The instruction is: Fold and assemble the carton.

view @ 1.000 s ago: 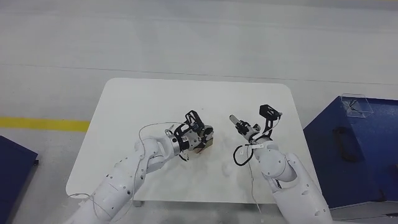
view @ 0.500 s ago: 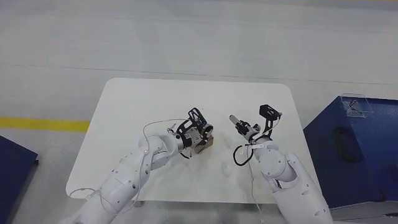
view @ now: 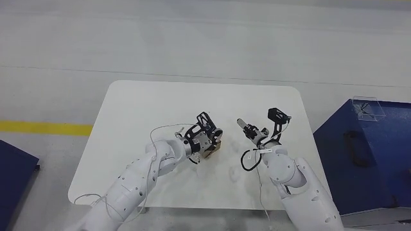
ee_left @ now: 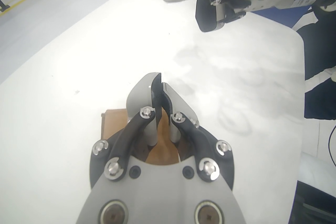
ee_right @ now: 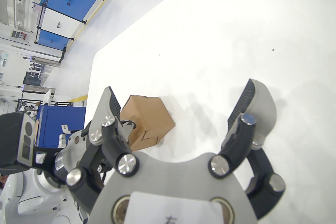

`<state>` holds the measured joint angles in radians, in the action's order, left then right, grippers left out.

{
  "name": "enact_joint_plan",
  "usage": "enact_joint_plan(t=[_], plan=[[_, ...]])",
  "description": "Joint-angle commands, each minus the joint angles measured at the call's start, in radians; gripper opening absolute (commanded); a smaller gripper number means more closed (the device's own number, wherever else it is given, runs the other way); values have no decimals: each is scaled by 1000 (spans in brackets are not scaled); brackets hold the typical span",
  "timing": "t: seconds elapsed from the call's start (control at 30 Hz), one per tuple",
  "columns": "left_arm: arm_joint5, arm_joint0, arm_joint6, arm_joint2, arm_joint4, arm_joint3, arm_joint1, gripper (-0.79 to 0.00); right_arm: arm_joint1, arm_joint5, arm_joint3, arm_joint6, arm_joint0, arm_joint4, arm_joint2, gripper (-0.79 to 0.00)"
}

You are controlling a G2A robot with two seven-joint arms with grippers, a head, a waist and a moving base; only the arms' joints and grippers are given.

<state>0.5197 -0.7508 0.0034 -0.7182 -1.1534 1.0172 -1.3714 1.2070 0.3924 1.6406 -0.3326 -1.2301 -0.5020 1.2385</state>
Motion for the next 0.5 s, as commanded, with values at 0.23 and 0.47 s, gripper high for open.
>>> enact_joint_plan(t=[0.23,0.47], plan=[[3,-12,20,-17,-3,13,-5,-785,0,0,0,0,0,0,0,0],[-95,-135,330,-117,-135,143,37,-785,0,0,0,0,0,0,0,0]])
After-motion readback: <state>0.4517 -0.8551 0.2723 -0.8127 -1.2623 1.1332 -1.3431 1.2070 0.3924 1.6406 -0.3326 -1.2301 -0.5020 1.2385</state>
